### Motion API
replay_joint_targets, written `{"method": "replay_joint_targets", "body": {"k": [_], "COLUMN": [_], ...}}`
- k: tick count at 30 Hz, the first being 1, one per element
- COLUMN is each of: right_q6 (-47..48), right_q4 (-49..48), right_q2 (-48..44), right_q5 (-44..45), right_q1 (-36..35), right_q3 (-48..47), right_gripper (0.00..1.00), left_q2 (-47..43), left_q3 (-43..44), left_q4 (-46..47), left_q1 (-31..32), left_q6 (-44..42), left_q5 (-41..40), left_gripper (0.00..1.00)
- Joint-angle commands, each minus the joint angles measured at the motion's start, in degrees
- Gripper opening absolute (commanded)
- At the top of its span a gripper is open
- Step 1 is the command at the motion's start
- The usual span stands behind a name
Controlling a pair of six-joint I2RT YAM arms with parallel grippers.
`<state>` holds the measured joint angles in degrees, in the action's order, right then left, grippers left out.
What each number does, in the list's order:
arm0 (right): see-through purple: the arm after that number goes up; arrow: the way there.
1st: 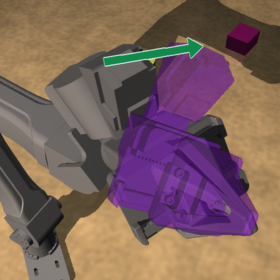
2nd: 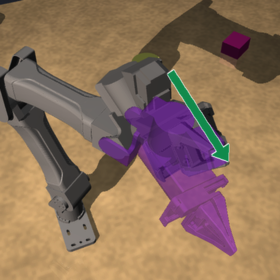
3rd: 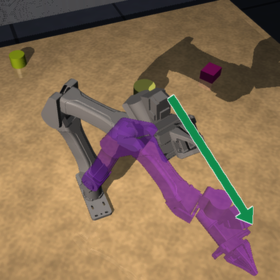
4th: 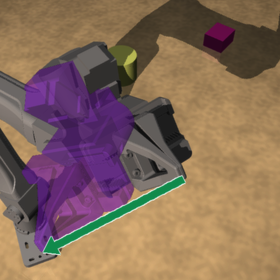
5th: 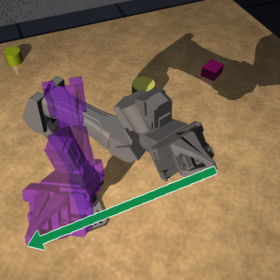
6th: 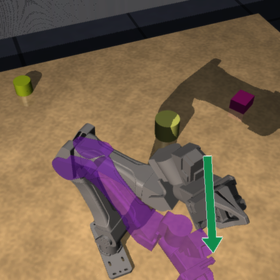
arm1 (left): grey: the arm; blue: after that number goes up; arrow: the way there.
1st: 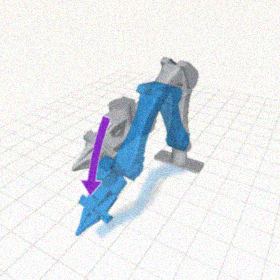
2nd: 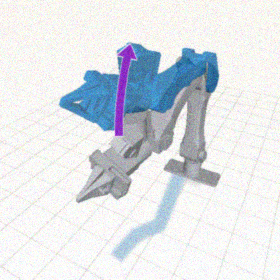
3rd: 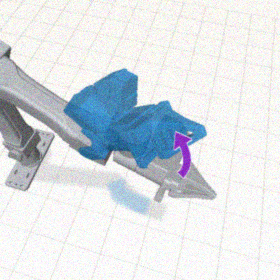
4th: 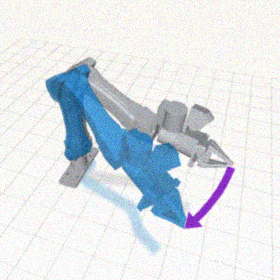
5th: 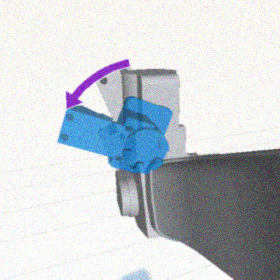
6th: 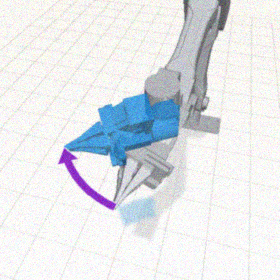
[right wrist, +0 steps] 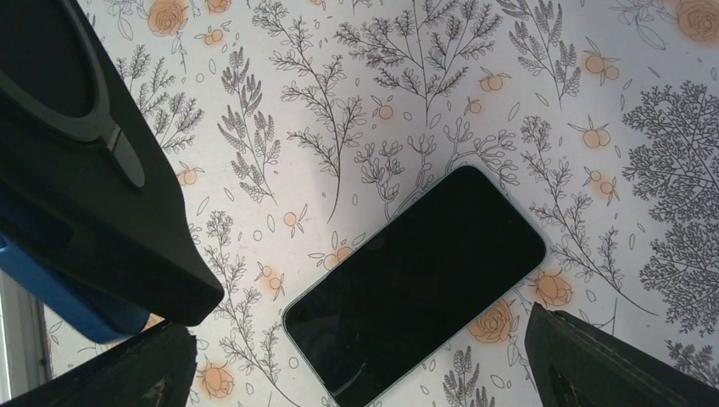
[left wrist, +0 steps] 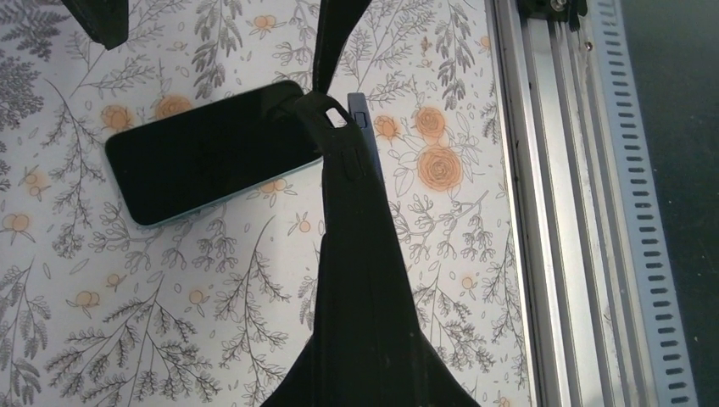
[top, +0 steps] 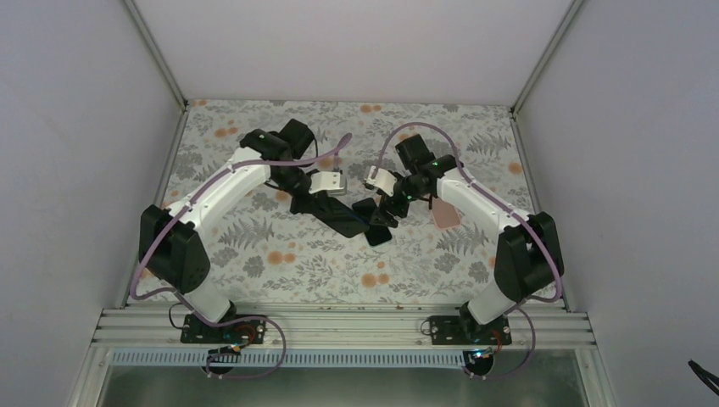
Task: Take the phone out of the phone case
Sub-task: Remove the phone case from the phone.
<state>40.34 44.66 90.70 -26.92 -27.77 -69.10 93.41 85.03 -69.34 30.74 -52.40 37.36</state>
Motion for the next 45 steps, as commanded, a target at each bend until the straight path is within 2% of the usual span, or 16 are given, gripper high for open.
{"method": "replay_joint_targets", "body": {"k": [1,7,17,23,26,30,33,35,37,41,45], "right_q6": [-2.82,-1.87,0.05,-0.74,0.56,7.06,12.13,14.7,15.92,12.93,13.53], "right_q4": [-9.47,-7.9,2.22,0.08,1.01,9.33,17.16,22.28,25.75,23.26,24.76], "right_q2": [2.25,3.85,4.07,5.07,7.5,11.46,13.76,14.77,15.12,13.76,13.79], "right_q5": [4.79,1.79,-11.73,-11.3,-14.92,-25.17,-32.31,-36.38,-38.12,-36.37,-36.49], "right_q1": [-0.61,-2.04,-7.1,-8.71,-8.82,-9.55,-10.52,-10.64,-10.64,-10.37,-9.79], "right_q3": [-2.88,-5.07,-12.06,-10.87,-11.45,-15.0,-18.53,-21.65,-23.91,-22.01,-20.65], "right_gripper": [0.99,0.99,1.0,1.0,1.0,1.0,0.98,0.92,0.82,0.53,0.25], "left_q2": [-0.35,-0.05,0.58,1.18,1.04,0.22,-0.8,-0.66,0.03,0.89,-1.04], "left_q3": [2.82,1.98,3.17,5.56,6.12,5.2,1.99,0.36,-0.14,1.54,1.82], "left_q4": [-5.63,-5.58,-5.65,-8.22,-8.08,-3.75,4.7,9.15,12.46,16.33,22.83], "left_q1": [2.04,2.45,2.57,2.57,2.63,2.52,2.57,2.42,2.4,2.4,2.03], "left_q6": [-6.15,-6.51,-6.54,-8.37,-8.09,-4.5,1.25,3.58,5.57,8.16,11.38], "left_q5": [18.93,19.77,20.48,22.62,22.46,19.13,11.12,6.92,3.47,-1.69,-7.51], "left_gripper": [0.02,0.02,0.02,0.02,0.02,0.02,0.02,0.02,0.02,0.02,0.03]}}
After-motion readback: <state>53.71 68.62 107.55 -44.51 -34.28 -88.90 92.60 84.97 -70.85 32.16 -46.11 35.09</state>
